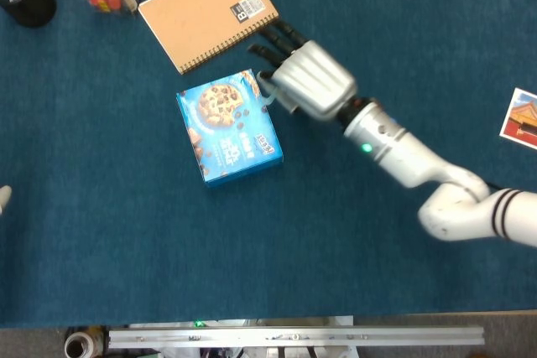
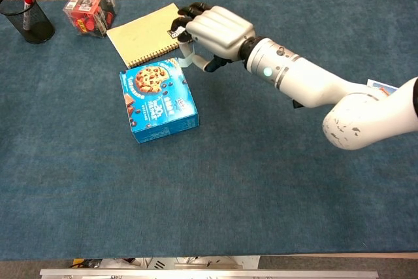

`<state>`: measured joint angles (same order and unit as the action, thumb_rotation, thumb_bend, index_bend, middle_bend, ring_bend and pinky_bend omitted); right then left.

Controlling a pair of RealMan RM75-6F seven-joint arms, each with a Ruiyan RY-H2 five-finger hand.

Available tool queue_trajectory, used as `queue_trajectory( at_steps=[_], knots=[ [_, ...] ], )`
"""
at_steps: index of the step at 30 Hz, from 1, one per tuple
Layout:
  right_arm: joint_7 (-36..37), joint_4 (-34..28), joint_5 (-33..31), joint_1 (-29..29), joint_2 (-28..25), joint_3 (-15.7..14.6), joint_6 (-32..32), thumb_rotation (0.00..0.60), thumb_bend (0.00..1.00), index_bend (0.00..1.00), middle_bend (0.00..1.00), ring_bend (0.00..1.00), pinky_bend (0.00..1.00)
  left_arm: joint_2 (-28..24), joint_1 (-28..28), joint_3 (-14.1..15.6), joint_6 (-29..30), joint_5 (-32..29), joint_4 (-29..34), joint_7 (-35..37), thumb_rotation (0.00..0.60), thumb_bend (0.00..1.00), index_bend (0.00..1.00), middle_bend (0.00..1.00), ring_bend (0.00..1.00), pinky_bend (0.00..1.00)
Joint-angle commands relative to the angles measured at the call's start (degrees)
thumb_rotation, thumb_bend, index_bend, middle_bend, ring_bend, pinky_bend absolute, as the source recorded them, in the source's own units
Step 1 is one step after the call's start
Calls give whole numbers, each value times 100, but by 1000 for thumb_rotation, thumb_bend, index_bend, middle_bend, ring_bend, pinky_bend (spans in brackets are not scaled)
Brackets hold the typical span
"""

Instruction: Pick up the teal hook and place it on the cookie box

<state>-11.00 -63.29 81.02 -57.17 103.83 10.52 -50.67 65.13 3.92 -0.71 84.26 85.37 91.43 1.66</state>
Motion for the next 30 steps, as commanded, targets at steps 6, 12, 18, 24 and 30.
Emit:
queue_trajectory(
  at_steps=[6,12,18,24,30],
  knots=[
    [-265,99,-293,-259,365,170,384,600,440,548,203,0,0,8,-78,28,63,-9,-52,101,600,213,0,46,83,66],
    [-523,305,-482,-451,572,299,572,600,440,539,202,0,0,9,-101,43,68,2,-60,100,600,213,0,46,83,66],
    [-729,604,-706,-650,863,402,798,600,440,510,194,0,0,36,-107,31,50,-27,-67,103,600,213,0,45,83,66],
    [-784,886,-838,-827,1073,537,876,600,440,483,174,0,0,25,-137,24,61,-60,-97,145,600,213,0,45,83,66],
    [-696,853,-817,-852,1032,546,843,600,440,469,168,0,0,28,-178,19,63,-119,-160,216,600,213,0,45,83,66]
  ],
)
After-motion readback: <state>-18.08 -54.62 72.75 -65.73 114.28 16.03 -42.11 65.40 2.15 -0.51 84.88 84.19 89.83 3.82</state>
